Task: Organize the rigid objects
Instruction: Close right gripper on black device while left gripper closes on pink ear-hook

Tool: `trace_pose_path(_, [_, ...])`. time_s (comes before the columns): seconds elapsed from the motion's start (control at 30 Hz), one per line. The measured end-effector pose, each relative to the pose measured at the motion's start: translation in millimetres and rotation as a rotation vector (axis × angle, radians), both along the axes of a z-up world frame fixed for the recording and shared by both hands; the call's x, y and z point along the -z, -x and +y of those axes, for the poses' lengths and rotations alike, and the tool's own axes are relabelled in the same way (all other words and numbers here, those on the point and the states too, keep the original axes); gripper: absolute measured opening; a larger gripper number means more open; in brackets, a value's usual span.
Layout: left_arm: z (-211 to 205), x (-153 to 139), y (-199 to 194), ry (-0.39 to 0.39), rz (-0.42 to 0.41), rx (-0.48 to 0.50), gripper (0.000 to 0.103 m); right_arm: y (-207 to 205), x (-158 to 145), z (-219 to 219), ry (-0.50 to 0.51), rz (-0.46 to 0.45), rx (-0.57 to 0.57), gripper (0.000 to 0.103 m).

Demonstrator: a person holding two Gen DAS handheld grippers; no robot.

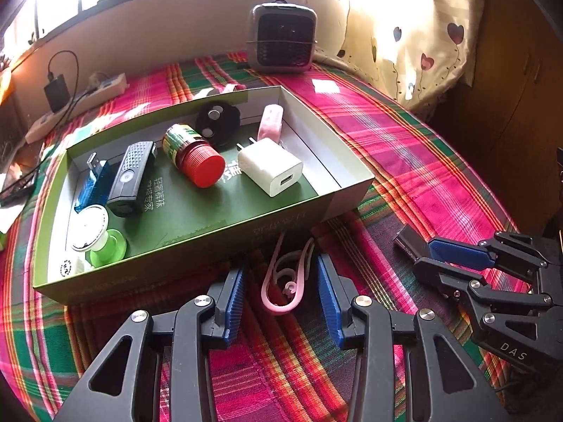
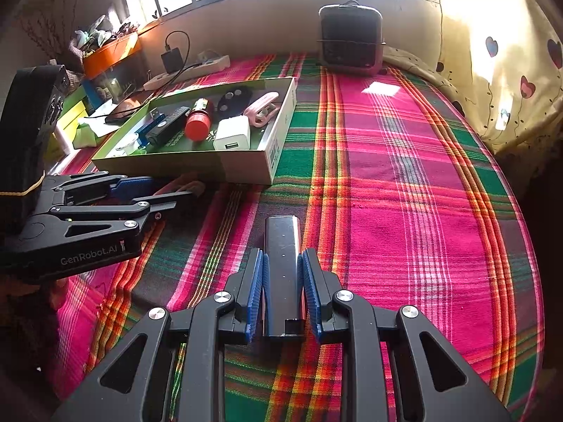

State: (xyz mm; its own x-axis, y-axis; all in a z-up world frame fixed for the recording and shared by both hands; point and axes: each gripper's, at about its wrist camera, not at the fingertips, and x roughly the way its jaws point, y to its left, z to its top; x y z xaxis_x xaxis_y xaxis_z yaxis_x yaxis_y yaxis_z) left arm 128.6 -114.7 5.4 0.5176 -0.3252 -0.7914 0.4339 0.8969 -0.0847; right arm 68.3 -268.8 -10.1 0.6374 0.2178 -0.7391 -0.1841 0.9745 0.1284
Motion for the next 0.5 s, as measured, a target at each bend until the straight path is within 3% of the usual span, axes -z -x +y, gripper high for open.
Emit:
trace_pose_path(0.2, [4.1,0.3,0.7,-0.004,-0.006,-0.02,0.022,0.1,0.2,0.0,0.0,0.0,0.0,0.024])
trace_pose_path(0.5, [8.0,1.1,5.6,0.014,-0.006,-0.024,0.022,0.2,0.2,1.3,0.01,-0.001,0.001,0.024])
